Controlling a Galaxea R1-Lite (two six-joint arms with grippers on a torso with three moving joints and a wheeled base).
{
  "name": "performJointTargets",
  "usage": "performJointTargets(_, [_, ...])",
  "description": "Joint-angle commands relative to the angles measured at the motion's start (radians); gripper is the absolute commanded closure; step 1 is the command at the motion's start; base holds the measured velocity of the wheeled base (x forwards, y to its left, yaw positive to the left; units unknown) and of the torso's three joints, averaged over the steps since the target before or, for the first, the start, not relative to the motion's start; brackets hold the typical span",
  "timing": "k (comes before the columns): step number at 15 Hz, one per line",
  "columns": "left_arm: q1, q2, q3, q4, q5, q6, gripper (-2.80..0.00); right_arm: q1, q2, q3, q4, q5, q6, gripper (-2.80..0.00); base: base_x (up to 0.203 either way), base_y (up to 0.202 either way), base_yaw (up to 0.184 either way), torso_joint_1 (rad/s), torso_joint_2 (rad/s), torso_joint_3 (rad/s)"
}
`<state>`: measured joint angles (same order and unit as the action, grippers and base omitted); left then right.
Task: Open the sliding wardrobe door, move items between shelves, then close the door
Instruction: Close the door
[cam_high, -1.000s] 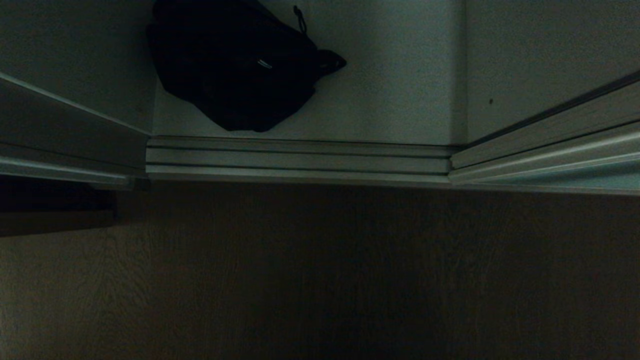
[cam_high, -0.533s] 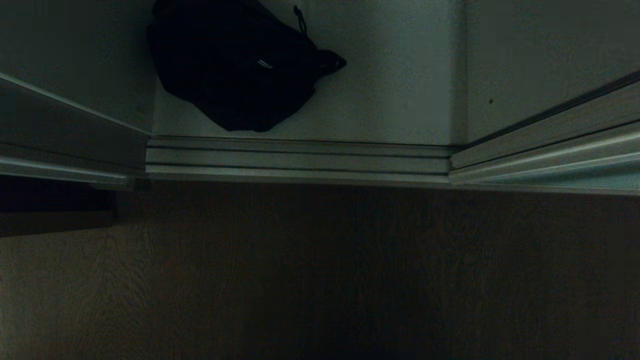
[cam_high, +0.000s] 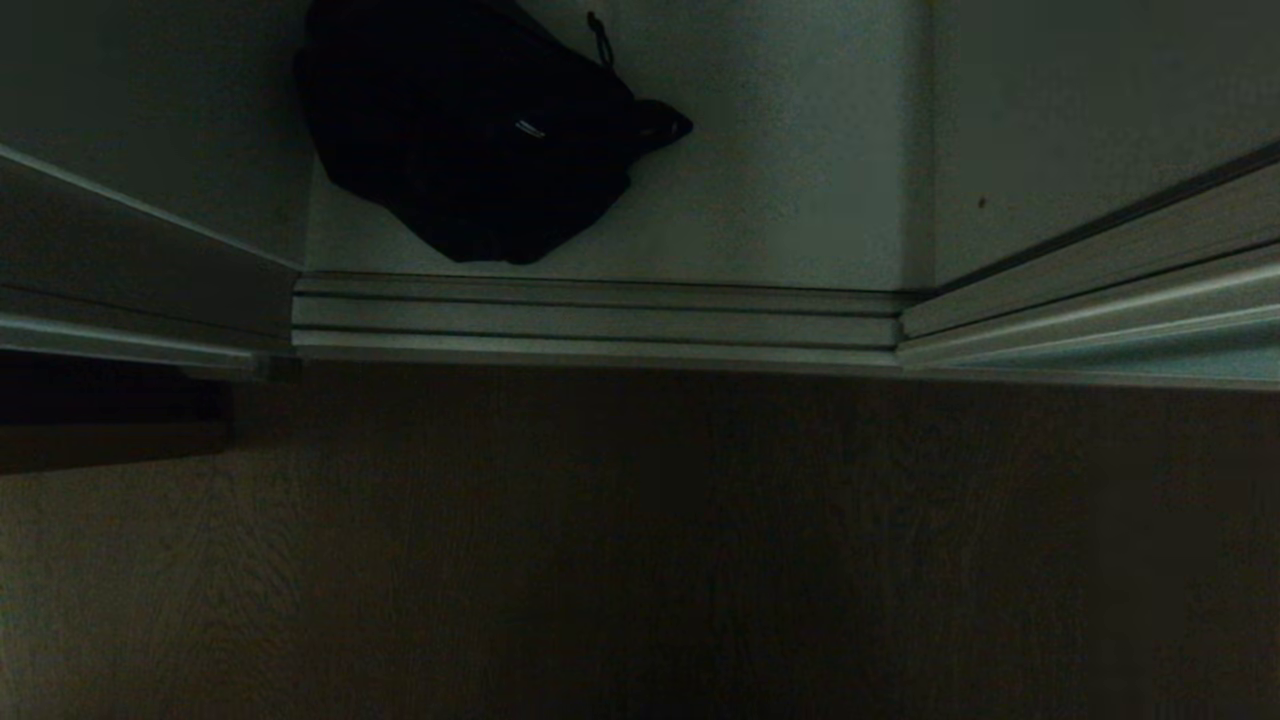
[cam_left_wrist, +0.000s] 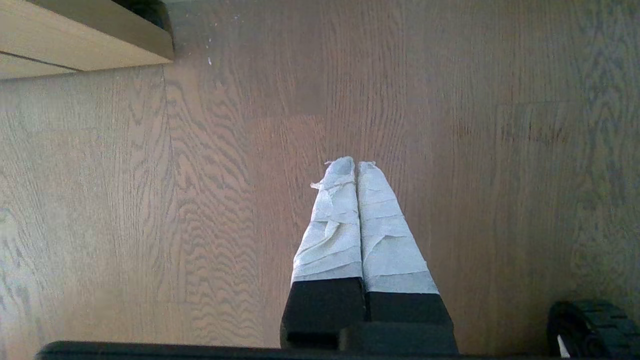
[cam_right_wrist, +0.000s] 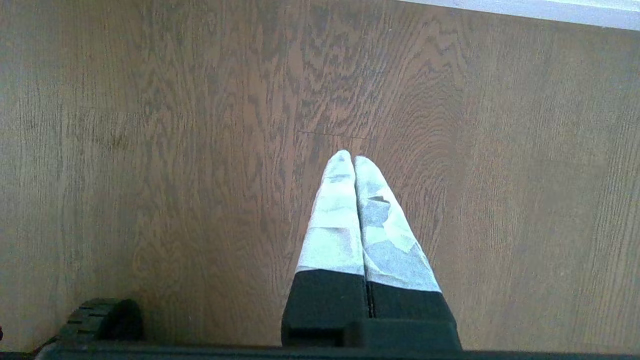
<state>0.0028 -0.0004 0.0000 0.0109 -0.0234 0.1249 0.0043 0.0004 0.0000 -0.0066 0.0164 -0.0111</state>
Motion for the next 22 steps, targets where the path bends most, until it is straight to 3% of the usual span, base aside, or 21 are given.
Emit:
performJointTargets(1, [0.0,0.003,0.0,0.0,0.0,0.001,0.0,0.0,-0.002,0.0,-0.001,0.0,-0.001,0.0,0.0,0.0,0.0,0.0,0.0,0.0])
performJointTargets(17, [0.0,0.003,0.0,0.0,0.0,0.0,0.0,0.0,-0.002,0.0,-0.001,0.0,0.0,0.0,0.0,0.0,0.0,0.0,0.0,0.0])
performJointTargets(22, [0.001,0.004,-0.002,-0.008,0.007,-0.11,0.0,0.0,-0.002,0.0,0.0,0.0,0.0,0.0,0.0,0.0,0.0,0.0,0.0,0.013])
